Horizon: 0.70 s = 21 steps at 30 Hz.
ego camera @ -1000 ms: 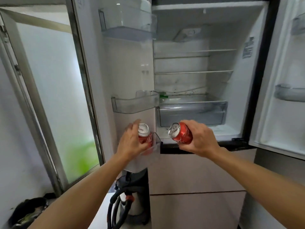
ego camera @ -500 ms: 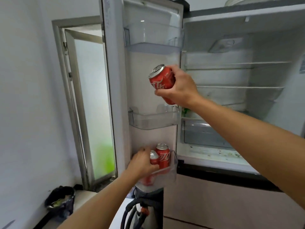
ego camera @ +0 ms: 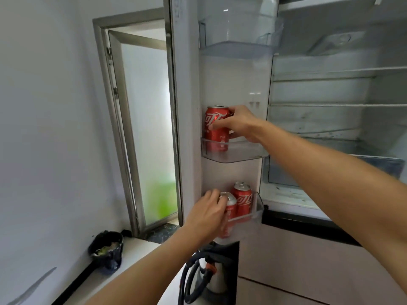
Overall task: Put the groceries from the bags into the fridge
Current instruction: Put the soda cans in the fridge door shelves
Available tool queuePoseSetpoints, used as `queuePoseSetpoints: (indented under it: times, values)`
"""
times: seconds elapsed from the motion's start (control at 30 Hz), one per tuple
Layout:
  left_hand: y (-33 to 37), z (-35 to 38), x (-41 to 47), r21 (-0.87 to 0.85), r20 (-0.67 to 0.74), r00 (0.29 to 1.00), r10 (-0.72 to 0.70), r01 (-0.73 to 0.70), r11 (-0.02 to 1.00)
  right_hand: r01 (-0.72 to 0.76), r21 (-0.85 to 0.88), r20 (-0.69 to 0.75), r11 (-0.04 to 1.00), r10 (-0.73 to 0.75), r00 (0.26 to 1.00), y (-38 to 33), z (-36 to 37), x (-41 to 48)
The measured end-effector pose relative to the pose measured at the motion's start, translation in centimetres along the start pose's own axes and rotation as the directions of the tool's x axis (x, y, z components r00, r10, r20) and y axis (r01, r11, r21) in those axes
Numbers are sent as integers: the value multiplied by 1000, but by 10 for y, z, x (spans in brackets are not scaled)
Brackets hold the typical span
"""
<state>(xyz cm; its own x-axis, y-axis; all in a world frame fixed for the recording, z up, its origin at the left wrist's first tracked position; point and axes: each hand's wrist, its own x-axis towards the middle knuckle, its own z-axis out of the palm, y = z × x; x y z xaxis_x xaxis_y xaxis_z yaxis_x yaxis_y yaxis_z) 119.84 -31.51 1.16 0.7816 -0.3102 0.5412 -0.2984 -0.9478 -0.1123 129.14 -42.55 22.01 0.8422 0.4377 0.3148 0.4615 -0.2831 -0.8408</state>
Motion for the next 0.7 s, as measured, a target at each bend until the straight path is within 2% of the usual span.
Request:
queuePoseSetpoints:
  times: [0.1, 0.23, 0.3, 0.37, 0.47, 0.5, 0.57, 0.7]
  values:
    - [-3, -2, -4, 3, -9, 1000, 15, -15, 1000, -29, -18, 48, 999, 30, 998, 1, -1, 0]
    - [-5, -6, -10, -7, 1, 999, 39, -39, 999, -63, -169, 43, 984, 71, 997, -2, 0, -6]
    - [-7, -7, -14, -36, 27, 999, 46, -45, 998, -72, -206, -62, 976, 61, 996, -4, -2, -11]
    - [-9, -7, -16, -44, 39, 998, 50, -48, 998, -43, -273, -240, 961, -25, 971, -5, -7, -18]
    - [-9, -9, -21, -45, 15, 998, 53, -52, 998, 43, -506, -445, 862, -304, 842, -4, -14, -39]
    - [-9, -10, -23, -39, -21, 998, 58, -59, 997, 67, -588, -448, 806, -394, 802, -4, -14, -48]
    - [-9, -15, -33, -9, -84, 995, 49, -49, 999, 134, -688, -379, 714, -510, 773, -4, -8, -64]
    - [-9, -35, -67, 68, -18, 997, -75, 76, 995, 313, -758, -151, 573, -620, 770, 5, 22, -91]
